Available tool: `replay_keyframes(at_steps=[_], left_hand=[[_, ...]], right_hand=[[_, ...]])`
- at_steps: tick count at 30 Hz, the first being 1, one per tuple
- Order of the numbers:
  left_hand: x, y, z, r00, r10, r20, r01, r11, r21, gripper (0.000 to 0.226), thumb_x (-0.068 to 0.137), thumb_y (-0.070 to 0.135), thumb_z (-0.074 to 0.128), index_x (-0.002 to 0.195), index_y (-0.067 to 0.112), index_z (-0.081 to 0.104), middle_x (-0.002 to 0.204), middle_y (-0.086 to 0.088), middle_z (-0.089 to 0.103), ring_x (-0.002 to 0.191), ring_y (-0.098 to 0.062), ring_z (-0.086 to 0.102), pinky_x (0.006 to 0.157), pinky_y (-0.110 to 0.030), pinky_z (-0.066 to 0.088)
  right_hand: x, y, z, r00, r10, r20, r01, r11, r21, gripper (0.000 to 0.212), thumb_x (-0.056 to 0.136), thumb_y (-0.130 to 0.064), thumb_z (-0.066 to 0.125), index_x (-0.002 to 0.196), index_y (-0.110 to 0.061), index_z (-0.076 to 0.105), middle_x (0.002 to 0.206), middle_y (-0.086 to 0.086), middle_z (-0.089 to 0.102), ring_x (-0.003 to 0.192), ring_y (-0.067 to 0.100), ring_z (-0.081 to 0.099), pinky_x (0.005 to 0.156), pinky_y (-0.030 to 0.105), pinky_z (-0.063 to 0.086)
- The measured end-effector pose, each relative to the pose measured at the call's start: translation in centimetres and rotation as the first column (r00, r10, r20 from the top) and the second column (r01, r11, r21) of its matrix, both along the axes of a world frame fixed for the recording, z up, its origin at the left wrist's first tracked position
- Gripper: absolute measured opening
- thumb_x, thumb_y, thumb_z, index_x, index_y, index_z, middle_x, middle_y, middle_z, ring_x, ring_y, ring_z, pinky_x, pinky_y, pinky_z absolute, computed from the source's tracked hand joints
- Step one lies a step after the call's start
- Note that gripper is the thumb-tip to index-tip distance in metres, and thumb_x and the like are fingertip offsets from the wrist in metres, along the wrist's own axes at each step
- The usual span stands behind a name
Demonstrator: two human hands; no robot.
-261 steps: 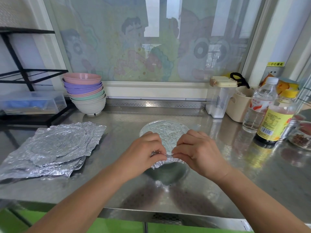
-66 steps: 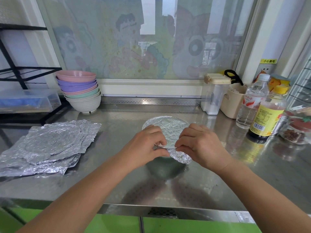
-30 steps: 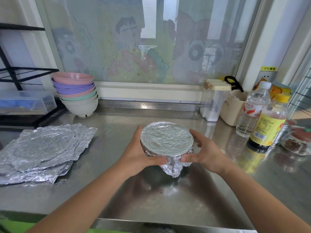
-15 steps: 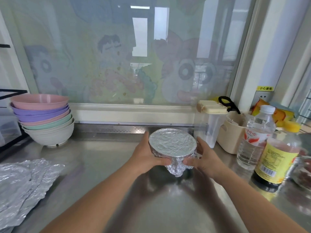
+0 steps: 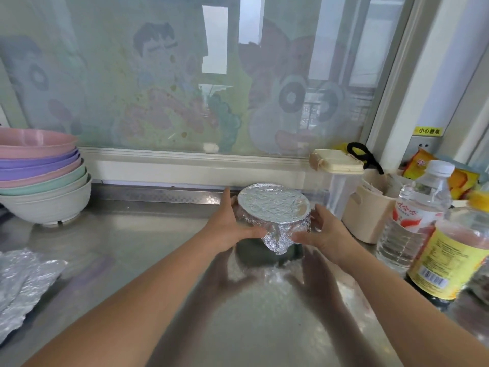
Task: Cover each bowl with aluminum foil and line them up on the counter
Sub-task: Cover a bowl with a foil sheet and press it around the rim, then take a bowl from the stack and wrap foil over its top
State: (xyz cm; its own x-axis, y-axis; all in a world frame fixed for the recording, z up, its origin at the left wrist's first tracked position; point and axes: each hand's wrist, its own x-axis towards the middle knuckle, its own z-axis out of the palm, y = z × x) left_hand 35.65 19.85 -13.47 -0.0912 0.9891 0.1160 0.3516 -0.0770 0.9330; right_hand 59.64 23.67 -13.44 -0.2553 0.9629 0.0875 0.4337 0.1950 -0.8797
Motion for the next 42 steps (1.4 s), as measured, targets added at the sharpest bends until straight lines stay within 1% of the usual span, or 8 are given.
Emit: replay_keyframes(at_steps=[3, 6, 12, 17, 22, 30, 39, 42], left_hand=[[-2.6, -1.6, 0.8, 0.998, 0.055, 0.004, -0.055, 0.998, 0.027, 0.133, 0.060, 0.030, 0.092, 0.154, 0.020, -0.001, 0.157, 0.002, 0.027, 0.141, -0.009, 0.029, 0.115, -0.034, 0.029], [-6.1, -4.3, 2.3, 0.991, 0.135, 0.002, -0.134, 0.989, 0.064, 0.112, 0.071, 0.025, 0.085, 0.154, 0.015, 0.011, 0.150, -0.002, 0.038, 0.134, -0.010, 0.039, 0.104, -0.026, 0.035], [-14.2, -11.6, 5.3, 0.954, 0.298, -0.027, -0.292, 0.947, 0.137, 0.091, 0.080, 0.023, 0.078, 0.151, 0.016, 0.022, 0.137, -0.002, 0.049, 0.122, -0.010, 0.049, 0.090, -0.023, 0.040], [-20.7, -16.8, 8.3, 0.904, 0.426, -0.035, -0.413, 0.891, 0.187, 0.079, 0.079, 0.018, 0.078, 0.145, 0.010, 0.035, 0.128, -0.005, 0.054, 0.115, -0.017, 0.054, 0.099, -0.028, 0.042], [-27.3, -19.1, 10.5, 0.859, 0.510, -0.049, -0.487, 0.842, 0.230, 0.071, 0.081, 0.014, 0.077, 0.141, 0.009, 0.040, 0.123, -0.005, 0.055, 0.111, -0.019, 0.056, 0.102, -0.036, 0.044], [-35.9, -17.8, 12.4, 0.780, 0.603, -0.168, -0.547, 0.787, 0.286, 0.052, 0.085, 0.009, 0.070, 0.132, 0.008, 0.050, 0.125, -0.009, 0.058, 0.107, -0.024, 0.060, 0.100, -0.041, 0.046], [-37.6, -18.0, 11.2, 0.775, 0.631, -0.021, -0.621, 0.768, 0.160, 0.023, 0.092, -0.005, 0.053, 0.110, 0.006, 0.059, 0.104, 0.001, 0.064, 0.098, -0.012, 0.060, 0.097, -0.029, 0.046], [-36.9, -18.6, 10.8, 0.780, 0.626, 0.025, -0.623, 0.770, 0.137, 0.036, 0.090, -0.016, 0.041, 0.100, 0.016, 0.053, 0.100, 0.002, 0.062, 0.098, -0.013, 0.058, 0.092, -0.025, 0.045]], right_hand=[[-0.3, -2.8, 2.1, 0.977, -0.149, 0.153, 0.121, 0.977, 0.177, 0.093, 0.073, -0.024, 0.086, 0.148, -0.008, 0.033, 0.143, 0.003, 0.048, 0.128, 0.020, 0.048, 0.101, 0.037, 0.042], [-2.9, -5.7, 4.4, 0.966, -0.198, 0.165, 0.125, 0.921, 0.369, 0.087, 0.076, -0.027, 0.083, 0.147, -0.013, 0.037, 0.139, 0.002, 0.052, 0.122, 0.017, 0.053, 0.097, 0.035, 0.043], [-13.6, -9.4, 8.6, 0.996, -0.011, 0.089, -0.019, 0.946, 0.325, 0.080, 0.077, -0.024, 0.082, 0.144, -0.012, 0.042, 0.134, -0.001, 0.055, 0.109, 0.010, 0.053, 0.094, 0.027, 0.041], [-23.9, -10.6, 10.9, 0.979, 0.154, 0.131, -0.187, 0.935, 0.300, 0.078, 0.080, -0.028, 0.080, 0.145, -0.011, 0.040, 0.135, 0.001, 0.055, 0.114, 0.013, 0.054, 0.091, 0.021, 0.037], [-34.4, -10.3, 12.3, 0.942, 0.284, 0.177, -0.326, 0.898, 0.294, 0.074, 0.084, -0.030, 0.076, 0.146, -0.013, 0.039, 0.141, 0.001, 0.051, 0.123, 0.019, 0.052, 0.100, 0.034, 0.043], [-47.3, -7.7, 12.3, 0.883, 0.284, 0.374, -0.438, 0.784, 0.441, 0.052, 0.090, -0.026, 0.065, 0.140, -0.022, 0.050, 0.136, 0.007, 0.046, 0.121, 0.028, 0.052, 0.104, 0.041, 0.042], [-49.8, -6.2, 11.0, 0.902, 0.270, 0.338, -0.415, 0.762, 0.497, 0.020, 0.094, -0.023, 0.062, 0.112, -0.019, 0.071, 0.114, 0.009, 0.062, 0.107, 0.029, 0.057, 0.087, 0.030, 0.041], [-49.9, -6.4, 11.4, 0.910, 0.256, 0.327, -0.402, 0.743, 0.535, 0.018, 0.093, -0.019, 0.062, 0.108, -0.014, 0.072, 0.112, 0.013, 0.060, 0.105, 0.030, 0.056, 0.083, 0.028, 0.037]])
